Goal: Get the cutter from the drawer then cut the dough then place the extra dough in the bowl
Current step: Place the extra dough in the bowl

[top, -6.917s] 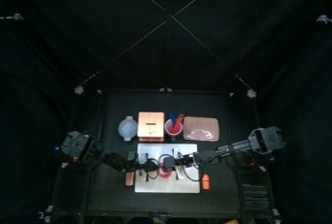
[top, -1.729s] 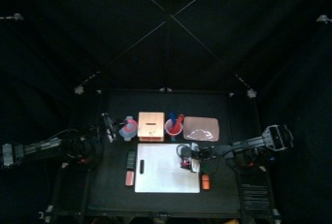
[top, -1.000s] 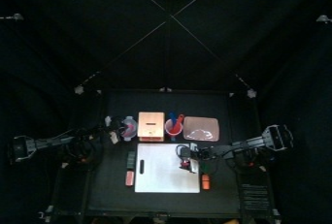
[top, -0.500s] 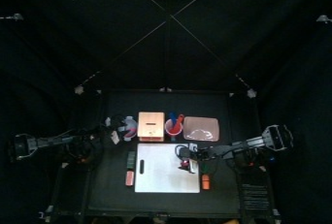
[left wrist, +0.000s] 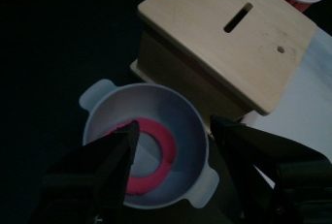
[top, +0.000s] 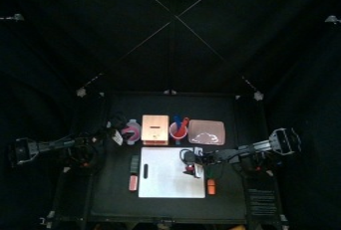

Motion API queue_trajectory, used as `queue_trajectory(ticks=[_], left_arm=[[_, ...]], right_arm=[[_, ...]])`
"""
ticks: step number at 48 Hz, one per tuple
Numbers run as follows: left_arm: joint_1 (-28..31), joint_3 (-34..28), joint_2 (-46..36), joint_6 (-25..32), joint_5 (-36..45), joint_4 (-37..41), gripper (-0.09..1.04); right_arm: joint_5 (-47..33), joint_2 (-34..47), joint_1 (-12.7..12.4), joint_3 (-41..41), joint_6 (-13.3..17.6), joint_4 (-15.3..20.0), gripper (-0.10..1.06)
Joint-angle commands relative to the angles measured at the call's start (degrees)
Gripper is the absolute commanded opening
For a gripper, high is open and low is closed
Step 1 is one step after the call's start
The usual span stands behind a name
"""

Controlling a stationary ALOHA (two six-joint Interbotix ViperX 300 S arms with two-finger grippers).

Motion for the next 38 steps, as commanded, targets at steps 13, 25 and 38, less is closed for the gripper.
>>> queue_trajectory(ticks=[13,25,38], left_arm=[[-12.0,-6.1,-0.4,0.3,-11.3,14.0,0.92],[-24.4,-4.6,4.2,-0.3,-27.4,20.1,0.92],[-32.0,-7.1,14.7,-1.0,-37.5,20.1,0.92]], right_arm=[[-0.2,-3.7,-1.4,0.7,0.1,-4.6,0.97],[3.0,-5.6,-1.4,1.0,0.2,-3.4,0.97],[6.9,-5.7,-1.1,1.1,0.2,-0.8,0.97]])
